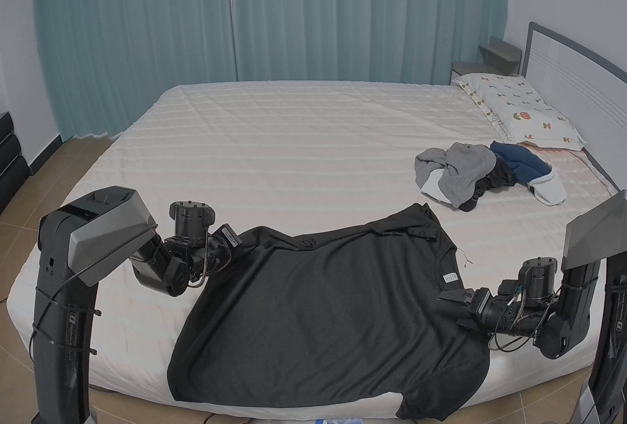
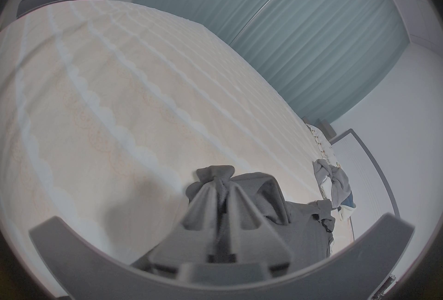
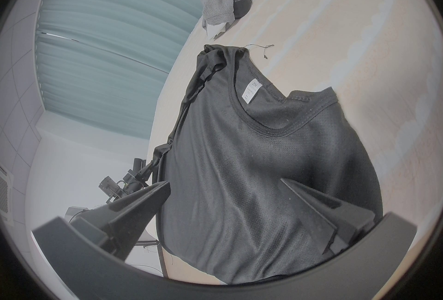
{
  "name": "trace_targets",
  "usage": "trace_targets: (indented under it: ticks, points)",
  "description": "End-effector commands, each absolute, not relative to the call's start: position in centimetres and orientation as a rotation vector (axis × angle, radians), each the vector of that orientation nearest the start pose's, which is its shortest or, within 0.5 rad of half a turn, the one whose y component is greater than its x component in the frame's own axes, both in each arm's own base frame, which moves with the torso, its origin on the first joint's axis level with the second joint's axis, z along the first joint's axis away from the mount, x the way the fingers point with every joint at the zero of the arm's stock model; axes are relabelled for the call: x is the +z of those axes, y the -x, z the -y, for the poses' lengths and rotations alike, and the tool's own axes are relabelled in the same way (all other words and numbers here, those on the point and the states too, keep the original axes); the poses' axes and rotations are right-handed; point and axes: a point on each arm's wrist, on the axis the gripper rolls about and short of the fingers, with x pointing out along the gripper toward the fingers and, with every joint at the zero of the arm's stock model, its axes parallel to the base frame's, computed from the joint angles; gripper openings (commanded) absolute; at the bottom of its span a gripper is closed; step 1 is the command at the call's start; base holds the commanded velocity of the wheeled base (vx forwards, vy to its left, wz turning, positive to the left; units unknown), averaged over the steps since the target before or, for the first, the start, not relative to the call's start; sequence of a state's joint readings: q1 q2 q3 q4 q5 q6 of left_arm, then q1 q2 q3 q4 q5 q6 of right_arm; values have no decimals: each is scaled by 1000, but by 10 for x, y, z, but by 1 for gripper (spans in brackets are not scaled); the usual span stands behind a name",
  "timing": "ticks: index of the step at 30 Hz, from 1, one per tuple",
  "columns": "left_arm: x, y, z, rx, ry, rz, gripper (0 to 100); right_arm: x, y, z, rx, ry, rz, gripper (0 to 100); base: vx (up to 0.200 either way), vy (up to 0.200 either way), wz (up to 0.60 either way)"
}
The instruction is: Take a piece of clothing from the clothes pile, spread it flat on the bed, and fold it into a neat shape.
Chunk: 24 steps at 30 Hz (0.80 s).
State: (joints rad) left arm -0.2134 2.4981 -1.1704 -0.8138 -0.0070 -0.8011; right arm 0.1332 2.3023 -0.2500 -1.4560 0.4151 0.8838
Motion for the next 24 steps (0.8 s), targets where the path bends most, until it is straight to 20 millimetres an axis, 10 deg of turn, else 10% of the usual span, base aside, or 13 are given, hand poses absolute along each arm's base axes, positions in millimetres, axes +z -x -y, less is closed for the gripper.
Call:
trace_targets:
  ticks: [1,24]
  points:
    - [-24,-440,92,9,726,-547,0,-24,-266,-45,234,-919,-799,100,0,0,0]
    - [-44,-497,53,184,671,-312,0,-24,-267,-45,232,-920,-798,100,0,0,0]
